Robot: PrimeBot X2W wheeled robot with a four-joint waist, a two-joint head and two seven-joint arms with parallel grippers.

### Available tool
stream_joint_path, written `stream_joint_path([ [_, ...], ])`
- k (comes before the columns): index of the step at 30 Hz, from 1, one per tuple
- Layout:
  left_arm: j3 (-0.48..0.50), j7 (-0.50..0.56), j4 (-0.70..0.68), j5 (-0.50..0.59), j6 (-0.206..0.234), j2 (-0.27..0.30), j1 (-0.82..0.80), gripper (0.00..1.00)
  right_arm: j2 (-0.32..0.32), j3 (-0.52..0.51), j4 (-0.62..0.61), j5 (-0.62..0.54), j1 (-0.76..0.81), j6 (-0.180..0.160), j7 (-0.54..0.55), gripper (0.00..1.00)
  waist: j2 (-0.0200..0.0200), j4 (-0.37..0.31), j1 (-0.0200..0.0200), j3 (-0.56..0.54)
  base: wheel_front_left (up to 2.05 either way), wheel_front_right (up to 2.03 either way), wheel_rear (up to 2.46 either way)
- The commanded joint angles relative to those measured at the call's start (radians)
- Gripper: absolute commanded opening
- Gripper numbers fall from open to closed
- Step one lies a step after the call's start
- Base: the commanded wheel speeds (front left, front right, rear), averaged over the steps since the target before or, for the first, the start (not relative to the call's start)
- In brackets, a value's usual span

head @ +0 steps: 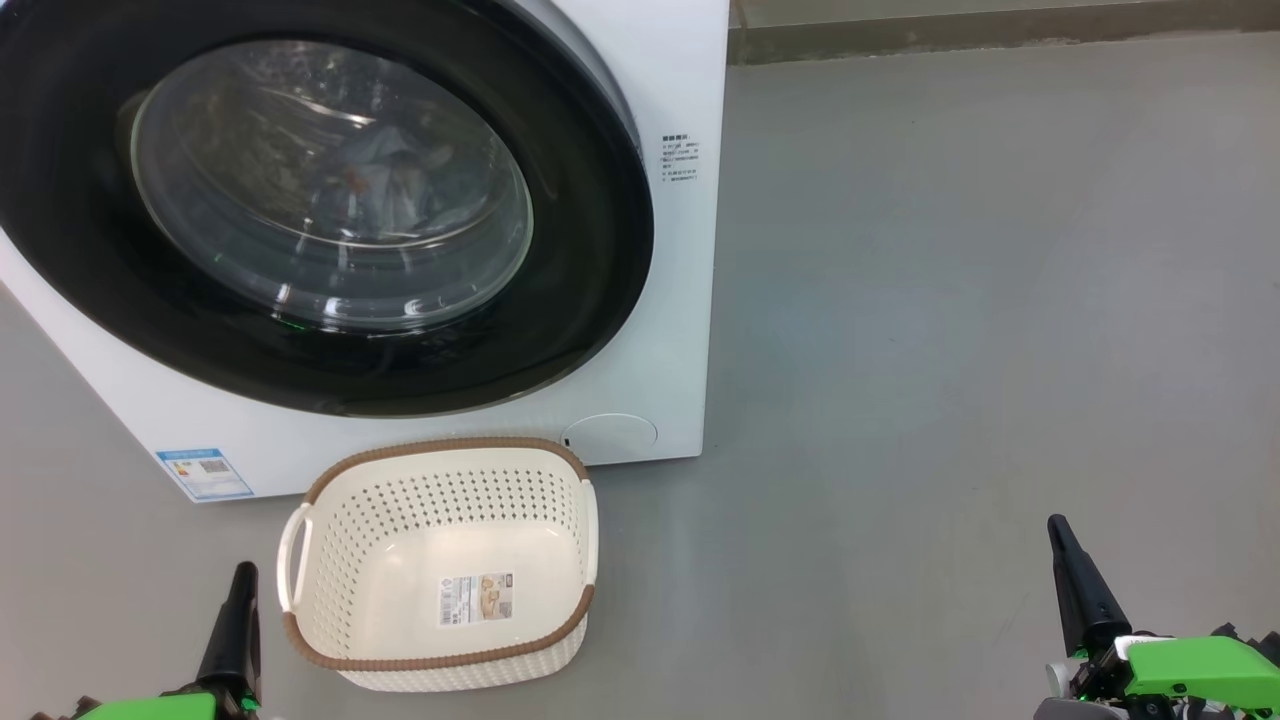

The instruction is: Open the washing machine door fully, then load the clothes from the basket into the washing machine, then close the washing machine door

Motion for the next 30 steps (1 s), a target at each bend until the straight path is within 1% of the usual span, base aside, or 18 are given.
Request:
stream_joint_path([
  [1, 0.035, 0.006, -0.018, 0.002, -0.011, 0.014, -0.039, 0.00, -0.003, 0.022, -0.024, 0.001, -0.039, 0.002, 0.005, 0.00, -0.0001, 0.000, 0.0000, 0.000, 0.00, 0.00, 0.00],
  [30, 0.040, 0.010, -0.018, 0.006, -0.011, 0.010, -0.040, 0.00, -0.001, 0.019, -0.024, -0.001, -0.040, 0.002, 0.007, 0.00, -0.0001, 0.000, 0.0000, 0.000, 0.00, 0.00, 0.00],
])
